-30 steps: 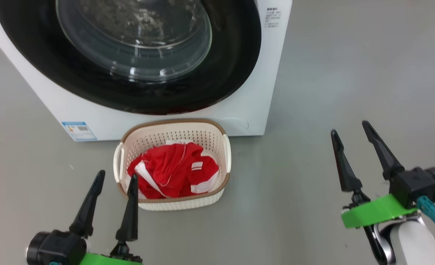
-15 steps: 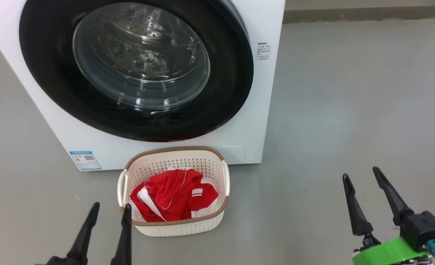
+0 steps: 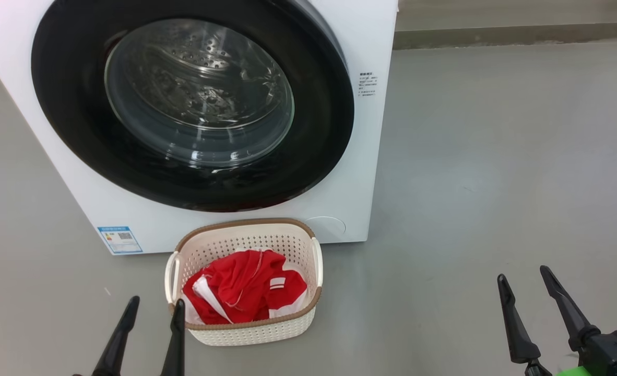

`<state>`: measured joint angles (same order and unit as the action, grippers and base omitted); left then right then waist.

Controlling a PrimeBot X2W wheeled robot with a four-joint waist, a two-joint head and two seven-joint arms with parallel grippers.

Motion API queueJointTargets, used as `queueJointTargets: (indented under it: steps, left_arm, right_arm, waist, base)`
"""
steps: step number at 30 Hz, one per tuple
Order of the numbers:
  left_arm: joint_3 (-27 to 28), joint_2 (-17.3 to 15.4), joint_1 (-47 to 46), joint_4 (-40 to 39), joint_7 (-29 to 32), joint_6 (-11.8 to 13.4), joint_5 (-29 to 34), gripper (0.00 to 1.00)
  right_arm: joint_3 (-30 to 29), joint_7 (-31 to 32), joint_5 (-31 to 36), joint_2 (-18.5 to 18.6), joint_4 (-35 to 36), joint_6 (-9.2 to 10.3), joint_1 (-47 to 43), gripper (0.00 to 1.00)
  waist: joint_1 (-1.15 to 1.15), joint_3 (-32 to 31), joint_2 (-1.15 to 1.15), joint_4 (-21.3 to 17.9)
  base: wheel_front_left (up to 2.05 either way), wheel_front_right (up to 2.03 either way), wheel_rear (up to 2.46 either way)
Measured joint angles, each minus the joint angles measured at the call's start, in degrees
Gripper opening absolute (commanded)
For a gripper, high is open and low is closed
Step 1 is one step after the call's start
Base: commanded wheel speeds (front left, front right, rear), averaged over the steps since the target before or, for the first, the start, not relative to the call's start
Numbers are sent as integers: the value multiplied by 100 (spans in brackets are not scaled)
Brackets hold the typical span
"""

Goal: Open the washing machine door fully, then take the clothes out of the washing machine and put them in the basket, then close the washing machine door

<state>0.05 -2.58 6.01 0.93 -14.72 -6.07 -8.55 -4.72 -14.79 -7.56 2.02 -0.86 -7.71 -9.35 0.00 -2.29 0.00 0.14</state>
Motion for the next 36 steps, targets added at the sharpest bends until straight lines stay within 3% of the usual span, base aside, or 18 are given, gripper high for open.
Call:
queueJointTargets:
  steps: [15, 16, 24, 36]
  left_arm:
    - [33, 0, 111, -30, 0, -5, 1, 100]
    - [30, 3, 112, -19, 1, -7, 0, 0]
    - [-33, 41, 122, 512, 59, -7, -58, 0]
    - [-13, 41, 116, 591, 226, -7, -839, 0]
  right_arm:
    - [-33, 0, 0, -2, 97, 0, 0, 100]
    - [-29, 0, 1, -5, 82, -1, 1, 0]
    - [8, 25, -40, -100, -453, -1, -15, 0]
    - [15, 201, -910, -88, -543, -1, 7, 0]
  waist:
    - [0, -15, 0, -4]
    - [0, -13, 0, 3]
    - [0, -9, 0, 2]
    - [1, 16, 0, 0]
  base:
    - [0, 0, 0]
    - [0, 0, 0]
    - [0, 0, 0]
    - [0, 0, 0]
